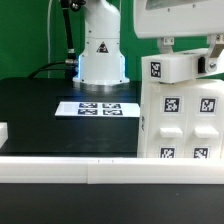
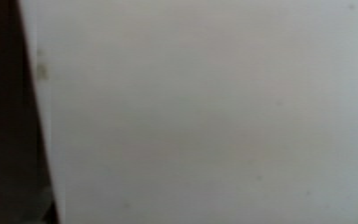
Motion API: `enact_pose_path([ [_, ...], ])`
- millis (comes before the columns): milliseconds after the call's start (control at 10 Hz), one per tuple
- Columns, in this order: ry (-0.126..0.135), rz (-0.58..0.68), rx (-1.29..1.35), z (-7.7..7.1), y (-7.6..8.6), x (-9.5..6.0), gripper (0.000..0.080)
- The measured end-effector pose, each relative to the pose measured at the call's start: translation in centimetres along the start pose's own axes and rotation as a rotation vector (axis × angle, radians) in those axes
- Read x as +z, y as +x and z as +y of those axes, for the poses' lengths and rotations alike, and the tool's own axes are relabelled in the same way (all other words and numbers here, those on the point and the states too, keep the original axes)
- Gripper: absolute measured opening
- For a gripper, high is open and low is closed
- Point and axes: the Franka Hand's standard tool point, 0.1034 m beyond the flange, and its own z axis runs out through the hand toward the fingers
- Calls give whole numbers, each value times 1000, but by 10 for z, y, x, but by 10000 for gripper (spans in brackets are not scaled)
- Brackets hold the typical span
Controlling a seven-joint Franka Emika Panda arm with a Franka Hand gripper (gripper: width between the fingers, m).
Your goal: Assemble cabinet
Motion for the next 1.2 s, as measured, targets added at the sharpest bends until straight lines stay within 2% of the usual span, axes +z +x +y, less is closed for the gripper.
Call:
enact_pose_path([
  [600, 13, -46, 404, -3, -4, -1, 546],
  [700, 13, -53, 411, -3, -7, -1, 675],
  [800, 13, -53, 398, -4, -8, 0, 675],
  [900, 13, -53, 396, -4, -8, 0, 764],
  [1000, 14, -54, 390, -4, -8, -1, 790],
  [1200, 50, -83, 388, -9, -9, -21, 797],
])
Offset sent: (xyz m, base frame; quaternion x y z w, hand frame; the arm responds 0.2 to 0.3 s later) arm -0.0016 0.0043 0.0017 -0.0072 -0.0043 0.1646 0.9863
